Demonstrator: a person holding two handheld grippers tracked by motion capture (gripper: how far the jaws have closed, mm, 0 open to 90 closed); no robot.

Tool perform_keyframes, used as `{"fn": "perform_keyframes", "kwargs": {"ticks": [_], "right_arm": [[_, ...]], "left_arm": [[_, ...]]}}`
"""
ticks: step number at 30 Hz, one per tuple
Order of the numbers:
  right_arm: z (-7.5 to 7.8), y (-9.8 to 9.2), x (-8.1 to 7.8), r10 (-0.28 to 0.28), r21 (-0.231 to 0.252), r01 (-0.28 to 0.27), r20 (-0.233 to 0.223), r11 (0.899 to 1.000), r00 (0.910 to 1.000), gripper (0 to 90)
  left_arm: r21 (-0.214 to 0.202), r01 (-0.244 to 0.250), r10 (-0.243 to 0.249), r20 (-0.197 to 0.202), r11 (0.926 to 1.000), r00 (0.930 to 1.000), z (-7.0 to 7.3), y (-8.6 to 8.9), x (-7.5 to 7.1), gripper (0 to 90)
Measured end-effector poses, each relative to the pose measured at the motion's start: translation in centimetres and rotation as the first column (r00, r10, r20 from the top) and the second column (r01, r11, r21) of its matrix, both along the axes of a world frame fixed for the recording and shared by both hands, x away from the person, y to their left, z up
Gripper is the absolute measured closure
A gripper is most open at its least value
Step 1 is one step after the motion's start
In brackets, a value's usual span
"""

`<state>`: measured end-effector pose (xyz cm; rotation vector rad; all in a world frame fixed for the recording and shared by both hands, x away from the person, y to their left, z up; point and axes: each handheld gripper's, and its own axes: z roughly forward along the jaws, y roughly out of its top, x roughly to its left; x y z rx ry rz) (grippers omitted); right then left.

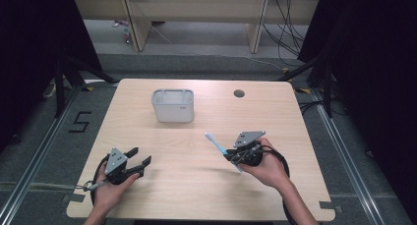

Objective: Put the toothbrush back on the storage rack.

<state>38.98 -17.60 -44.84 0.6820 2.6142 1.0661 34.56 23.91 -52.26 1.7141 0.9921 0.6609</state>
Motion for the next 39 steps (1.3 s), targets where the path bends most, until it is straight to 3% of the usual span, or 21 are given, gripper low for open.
{"fn": "perform_keyframes", "kwargs": {"ticks": [1,7,11,21,25,30,37,39], "right_arm": [[0.07,-0.02,-0.09,-0.007,-0.001,0.007,-0.015,1.0,0.9999,78.7],[-0.07,-0.21,0.02,0.004,0.016,-0.005,0.016,1.0,0.9999,78.7],[-0.3,-0.19,-0.16,-0.023,0.039,0.023,-0.002,0.999,0.9997,78.7],[-0.35,-0.41,-0.11,-0.027,0.088,0.024,0.035,0.996,0.999,78.7],[-0.49,-0.46,-0.21,-0.035,0.12,0.032,0.03,0.992,0.9989,78.7],[-0.49,-0.54,-0.27,-0.05,0.147,0.039,0.067,0.988,0.9965,78.7],[-0.56,-0.79,-0.39,-0.067,0.198,0.056,0.052,0.979,0.9964,78.7],[-0.61,-0.94,-0.32,-0.078,0.203,0.059,0.087,0.978,0.9932,78.7]], "left_arm": [[0.0,0.0,0.0,0.0,1.0,1.0,0.0,0.0,-0.01,36.5],[-0.001,-0.001,0.001,0.001,1.0,1.0,0.0,-0.01,-0.01,36.5],[0.001,0.0,0.0,0.001,1.0,1.0,0.0,-0.01,-0.01,36.5],[0.0,-0.001,0.001,0.0,1.0,1.0,0.0,0.0,0.0,36.5],[0.002,0.0,0.0,0.001,1.0,1.0,0.0,-0.02,-0.01,36.5],[0.001,-0.001,0.001,0.001,1.0,1.0,0.0,-0.02,-0.01,36.5],[0.001,-0.001,0.001,0.001,1.0,1.0,0.0,-0.02,-0.01,36.5],[0.001,-0.001,0.001,0.001,1.0,1.0,0.0,-0.02,-0.01,36.5]]}}
